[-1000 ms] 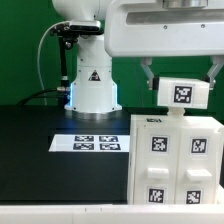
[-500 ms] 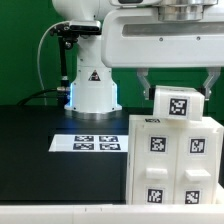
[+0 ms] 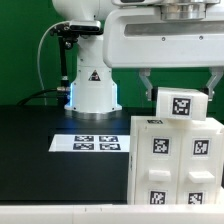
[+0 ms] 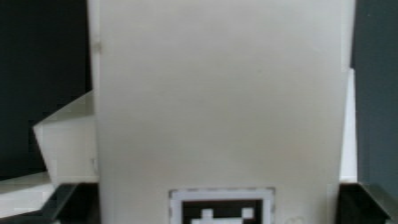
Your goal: Assemble cabinet
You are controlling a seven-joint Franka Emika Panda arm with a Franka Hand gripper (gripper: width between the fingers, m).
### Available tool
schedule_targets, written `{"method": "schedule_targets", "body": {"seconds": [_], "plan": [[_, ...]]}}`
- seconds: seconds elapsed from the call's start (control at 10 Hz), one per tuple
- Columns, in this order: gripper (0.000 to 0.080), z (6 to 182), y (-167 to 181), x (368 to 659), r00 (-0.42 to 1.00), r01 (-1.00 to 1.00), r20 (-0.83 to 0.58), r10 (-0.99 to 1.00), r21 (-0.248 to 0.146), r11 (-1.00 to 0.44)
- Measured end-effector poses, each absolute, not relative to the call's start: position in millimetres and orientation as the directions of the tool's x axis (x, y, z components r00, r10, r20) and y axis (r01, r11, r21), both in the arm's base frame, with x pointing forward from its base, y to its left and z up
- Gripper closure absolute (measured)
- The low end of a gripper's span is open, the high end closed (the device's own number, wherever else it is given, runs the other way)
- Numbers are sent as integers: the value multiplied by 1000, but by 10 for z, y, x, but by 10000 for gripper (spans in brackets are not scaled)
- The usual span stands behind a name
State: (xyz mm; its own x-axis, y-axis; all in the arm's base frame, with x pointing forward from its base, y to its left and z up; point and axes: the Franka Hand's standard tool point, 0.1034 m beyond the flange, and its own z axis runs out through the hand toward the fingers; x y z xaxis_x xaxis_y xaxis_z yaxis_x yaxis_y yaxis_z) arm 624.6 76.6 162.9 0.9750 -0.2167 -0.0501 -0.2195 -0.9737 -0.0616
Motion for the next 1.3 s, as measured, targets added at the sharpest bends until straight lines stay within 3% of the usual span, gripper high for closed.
{"method": "schedule_targets", "body": {"seconds": [0.2, 0.6, 1.0, 1.3], "plan": [[243, 1626, 766, 6240, 965, -259, -55, -256, -64, -964], [243, 1619, 797, 6243, 739, -673, -106, -665, -77, -735], [243, 1625, 818, 6283, 589, -808, -100, -802, -72, -585], [243, 1612, 774, 6240, 199, -980, -151, -968, -44, -194]]}}
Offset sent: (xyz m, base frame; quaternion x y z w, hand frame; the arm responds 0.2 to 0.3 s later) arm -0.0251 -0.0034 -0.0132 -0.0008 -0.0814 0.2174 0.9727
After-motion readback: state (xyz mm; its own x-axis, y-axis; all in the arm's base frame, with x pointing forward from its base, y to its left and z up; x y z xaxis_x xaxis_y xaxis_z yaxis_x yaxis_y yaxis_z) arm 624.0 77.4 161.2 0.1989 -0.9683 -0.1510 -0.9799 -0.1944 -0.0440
